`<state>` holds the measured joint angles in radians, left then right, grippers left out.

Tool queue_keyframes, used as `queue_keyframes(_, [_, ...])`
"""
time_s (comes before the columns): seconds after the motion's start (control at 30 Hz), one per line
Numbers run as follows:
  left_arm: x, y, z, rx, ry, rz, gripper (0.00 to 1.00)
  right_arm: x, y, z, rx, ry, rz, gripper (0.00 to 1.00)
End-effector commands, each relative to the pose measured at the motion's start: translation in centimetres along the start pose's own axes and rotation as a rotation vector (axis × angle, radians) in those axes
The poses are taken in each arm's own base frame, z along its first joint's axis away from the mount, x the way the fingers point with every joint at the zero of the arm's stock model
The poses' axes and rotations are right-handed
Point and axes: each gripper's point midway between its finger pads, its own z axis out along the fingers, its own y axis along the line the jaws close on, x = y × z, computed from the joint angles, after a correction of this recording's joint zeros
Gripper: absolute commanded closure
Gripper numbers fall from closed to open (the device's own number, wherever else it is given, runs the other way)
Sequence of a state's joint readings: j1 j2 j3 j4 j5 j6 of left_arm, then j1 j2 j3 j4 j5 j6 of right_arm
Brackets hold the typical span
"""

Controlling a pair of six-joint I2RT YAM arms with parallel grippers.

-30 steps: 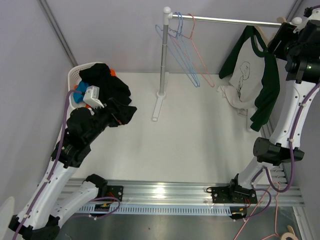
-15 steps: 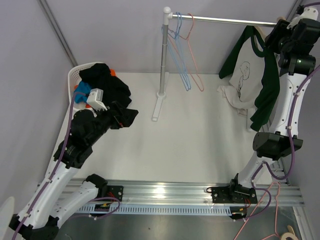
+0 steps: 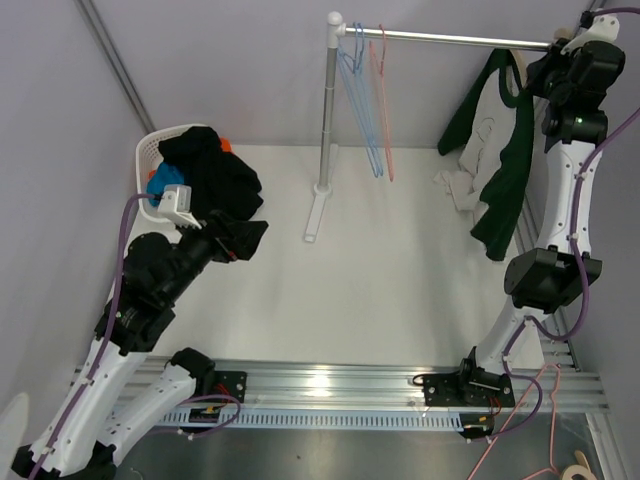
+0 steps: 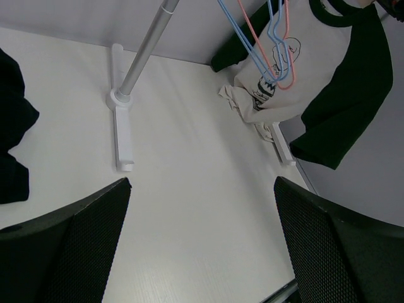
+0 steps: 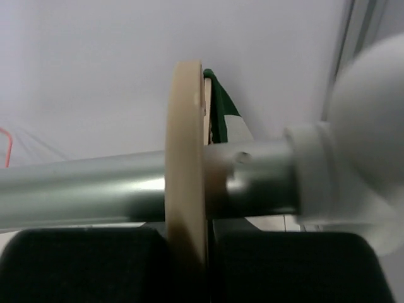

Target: Remove the t-shirt from the hanger

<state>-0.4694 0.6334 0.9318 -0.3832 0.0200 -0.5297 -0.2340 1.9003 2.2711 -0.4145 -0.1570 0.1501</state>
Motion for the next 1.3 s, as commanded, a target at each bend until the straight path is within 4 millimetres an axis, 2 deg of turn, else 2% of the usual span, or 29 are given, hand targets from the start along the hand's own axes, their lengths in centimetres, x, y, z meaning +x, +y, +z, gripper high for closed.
queue_keyframes(0.0, [-0.7,-0.5,-0.4,0.019,-0.03,0.023,0.0,-5.4,5.1,-2.4,-0.137,-0.15,-0.03,1.0])
queue_keyframes(0.03, [-0.8,-0.5,-0.4,0.02,-0.032,0.023,0.0,-7.0,6.4,-4.0,-0.156,-0.186,-0.077,1.0])
queue_keyframes(0.13, [-0.7,-0.7,-0.7,0.032,-0.033,0.045,0.0,-8.8,9.7,-6.5,-0.192,-0.232,-0.15,1.0])
queue_keyframes(0.17, [-0.7,-0.6,-0.8,0.034,-0.034,0.062,0.01,-9.6,10.5,-8.1,-0.212,-0.245,-0.166,1.0])
queue_keyframes(0.23, [-1.0,-0.8,-1.3,0.047,-0.055,0.078,0.0,-9.8,11.7,-9.4,-0.232,-0.247,-0.176,1.0])
queue_keyframes(0.27, [-1.5,-1.0,-1.6,0.054,-0.069,0.095,0.0,-10.1,12.0,-10.7,-0.242,-0.245,-0.173,1.0])
queue_keyframes(0.33, [-1.4,-0.9,-1.9,0.052,-0.07,0.107,0.0,-9.0,12.2,-11.3,-0.247,-0.205,-0.17,1.0])
queue_keyframes(0.37, [-1.4,-0.9,-2.0,0.057,-0.073,0.124,0.0,-9.4,12.5,-12.9,-0.251,-0.213,-0.17,1.0])
queue_keyframes(0.4, [-1.4,-0.9,-2.0,0.057,-0.072,0.13,0.0,-7.3,11.7,-12.3,-0.217,-0.168,-0.163,1.0])
queue_keyframes(0.47, [-1.6,-1.2,-2.0,0.066,-0.069,0.146,0.01,-6.4,11.6,-13.2,-0.19,-0.16,-0.1,1.0])
queue_keyframes(0.5, [-1.7,-1.4,-1.9,0.075,-0.066,0.151,0.0,-6.6,11.3,-14.5,-0.171,-0.169,-0.073,1.0])
queue_keyframes(0.53, [-1.7,-1.9,-1.9,0.097,-0.057,0.163,0.0,-4.5,10.8,-14.2,-0.144,-0.124,-0.043,1.0])
queue_keyframes(0.57, [-1.5,-2.2,-1.5,0.114,-0.04,0.174,0.0,-3.7,10.1,-14.5,-0.084,-0.101,0.074,1.0])
queue_keyframes(0.6, [-1.6,-3.0,-1.4,0.145,-0.031,0.188,0.01,-3.8,9.4,-15.7,-0.017,-0.116,0.14,1.0])
queue_keyframes(0.63, [-1.4,-3.4,-1.2,0.155,-0.018,0.202,0.01,-1.7,9.0,-15.5,0.018,-0.075,0.2,1.0])
queue_keyframes(0.67, [-1.6,-3.9,-0.7,0.164,-0.012,0.238,0.01,-0.6,8.3,-15.9,0.074,-0.052,0.28,1.0])
queue_keyframes(0.73, [-0.8,-5.4,-0.2,0.218,0.013,0.305,0.0,1.6,7.5,-16.7,0.147,-0.025,0.477,1.0])
queue_keyframes(0.77, [-1.0,-6.4,-0.1,0.242,0.007,0.325,0.0,2.2,7.5,-17.0,0.16,-0.02,0.527,1.0])
queue_keyframes(0.8, [0.3,-7.9,0.2,0.291,0.042,0.346,0.0,2.0,7.7,-17.9,0.168,-0.039,0.605,1.0])
queue_keyframes(0.83, [0.2,-8.1,0.5,0.284,0.03,0.381,0.01,3.4,6.7,-18.0,0.245,-0.033,0.639,1.0])
queue_keyframes(0.87, [0.1,-9.1,0.6,0.306,0.018,0.393,0.0,4.0,6.6,-18.4,0.273,-0.025,0.676,1.0])
queue_keyframes(0.9, [1.5,-10.8,0.5,0.358,0.045,0.411,0.01,4.3,6.4,-18.6,0.31,-0.031,0.772,1.0])
queue_keyframes(0.93, [1.5,-11.6,0.4,0.374,0.034,0.445,0.01,5.9,5.8,-19.3,0.38,0.007,0.797,1.0])
queue_keyframes(0.97, [1.9,-13.3,0.0,0.408,0.017,0.458,0.0,6.1,5.6,-19.7,0.416,0.002,0.816,1.0])
queue_keyframes(1.07, [3.9,-16.0,0.3,0.45,-0.034,0.572,0.0,8.1,5.5,-20.1,0.493,0.043,0.873,1.0])
queue_keyframes(1.1, [4.7,-18.0,-0.3,0.5,-0.066,0.575,0.0,8.7,5.8,-20.0,0.5,0.054,0.873,1.0])
queue_keyframes(1.13, [6.6,-18.7,0.4,0.508,-0.044,0.629,0.01,8.8,6.1,-19.9,0.492,0.061,0.874,1.0])
queue_keyframes(1.23, [7.9,-21.5,0.4,0.566,-0.089,0.6,0.01,9.0,7.1,-19.7,0.463,0.079,0.872,1.0])
queue_keyframes(1.27, [9.4,-22.1,0.6,0.584,-0.078,0.606,0.0,8.8,7.3,-19.8,0.454,0.074,0.865,1.0])
